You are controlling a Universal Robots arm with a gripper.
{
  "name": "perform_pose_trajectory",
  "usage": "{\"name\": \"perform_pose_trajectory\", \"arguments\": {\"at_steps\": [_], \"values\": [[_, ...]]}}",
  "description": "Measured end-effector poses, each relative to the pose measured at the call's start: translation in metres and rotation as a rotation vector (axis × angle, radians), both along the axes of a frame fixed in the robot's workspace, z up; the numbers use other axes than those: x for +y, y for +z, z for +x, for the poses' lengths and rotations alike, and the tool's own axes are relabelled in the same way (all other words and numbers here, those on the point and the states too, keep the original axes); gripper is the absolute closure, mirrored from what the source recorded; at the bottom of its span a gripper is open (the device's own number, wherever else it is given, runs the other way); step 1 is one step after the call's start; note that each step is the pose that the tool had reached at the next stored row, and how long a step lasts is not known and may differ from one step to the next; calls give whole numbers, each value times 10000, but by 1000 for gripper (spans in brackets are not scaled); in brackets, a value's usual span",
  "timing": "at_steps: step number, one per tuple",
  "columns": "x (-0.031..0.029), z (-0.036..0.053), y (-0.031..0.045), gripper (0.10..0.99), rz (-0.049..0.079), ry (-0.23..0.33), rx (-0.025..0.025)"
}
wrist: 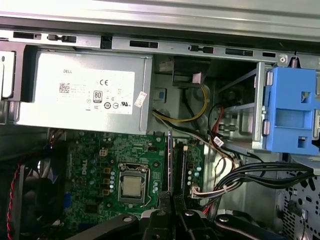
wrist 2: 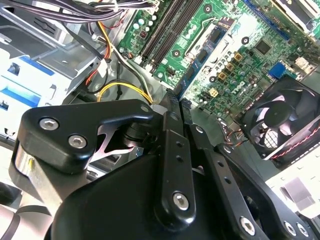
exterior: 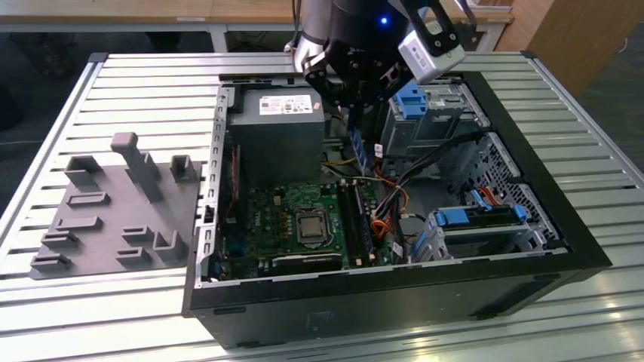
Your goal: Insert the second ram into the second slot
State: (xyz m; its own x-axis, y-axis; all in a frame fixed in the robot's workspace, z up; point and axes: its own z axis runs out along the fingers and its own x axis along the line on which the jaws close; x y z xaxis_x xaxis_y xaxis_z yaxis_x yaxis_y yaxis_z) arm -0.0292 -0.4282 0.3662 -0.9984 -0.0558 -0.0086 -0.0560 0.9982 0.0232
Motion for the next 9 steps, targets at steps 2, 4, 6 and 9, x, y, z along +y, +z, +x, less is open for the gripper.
{"name": "perform_pose_trajectory", "arguments": {"at_steps": [2, 4, 6, 9], "values": [[-6, 0, -6, 953, -3, -1, 1], [-7, 0, -11, 953, -4, 0, 2], [-8, 0, -15, 953, -2, 0, 1], [-8, 0, -36, 953, -2, 0, 1]]}}
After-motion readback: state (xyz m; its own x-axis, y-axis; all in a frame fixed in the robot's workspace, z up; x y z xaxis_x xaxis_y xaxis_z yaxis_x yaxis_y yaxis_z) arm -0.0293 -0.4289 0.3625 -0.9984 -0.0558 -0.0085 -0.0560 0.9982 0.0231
